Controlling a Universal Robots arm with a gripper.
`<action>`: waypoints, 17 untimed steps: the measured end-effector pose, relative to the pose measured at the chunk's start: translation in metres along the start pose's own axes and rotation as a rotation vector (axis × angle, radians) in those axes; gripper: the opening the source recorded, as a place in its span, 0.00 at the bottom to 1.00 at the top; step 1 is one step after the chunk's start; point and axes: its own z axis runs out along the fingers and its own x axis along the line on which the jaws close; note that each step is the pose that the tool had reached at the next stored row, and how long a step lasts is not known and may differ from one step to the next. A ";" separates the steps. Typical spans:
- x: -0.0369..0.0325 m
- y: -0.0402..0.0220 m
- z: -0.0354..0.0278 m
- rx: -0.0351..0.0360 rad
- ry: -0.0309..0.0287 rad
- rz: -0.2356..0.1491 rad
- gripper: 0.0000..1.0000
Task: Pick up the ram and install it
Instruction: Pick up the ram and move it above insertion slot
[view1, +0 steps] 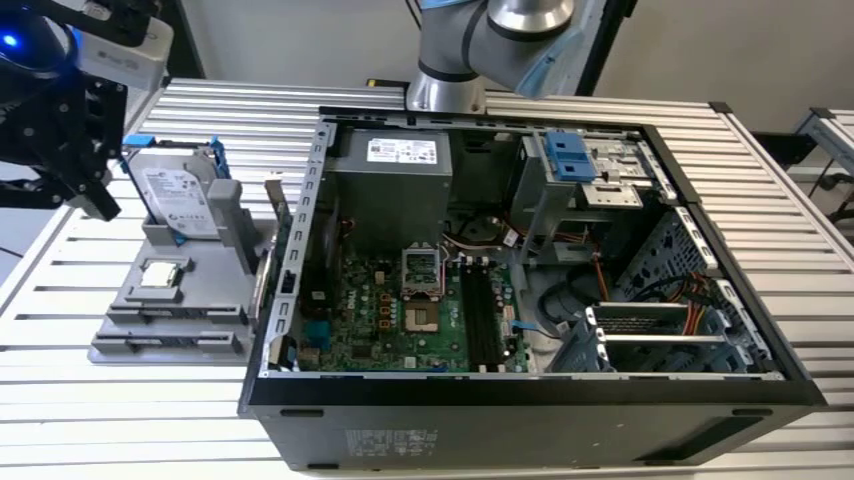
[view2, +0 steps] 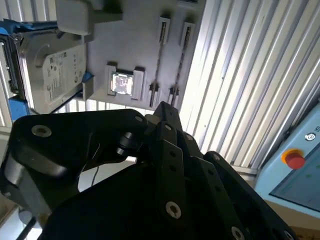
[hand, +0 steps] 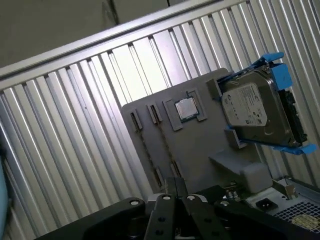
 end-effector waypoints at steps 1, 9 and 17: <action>0.0000 0.0000 0.0001 -0.0012 0.0008 -0.018 0.00; 0.0000 0.0000 0.0002 -0.0123 0.0075 -0.162 0.00; 0.0000 0.0000 0.0002 -0.0216 0.0137 -0.308 0.00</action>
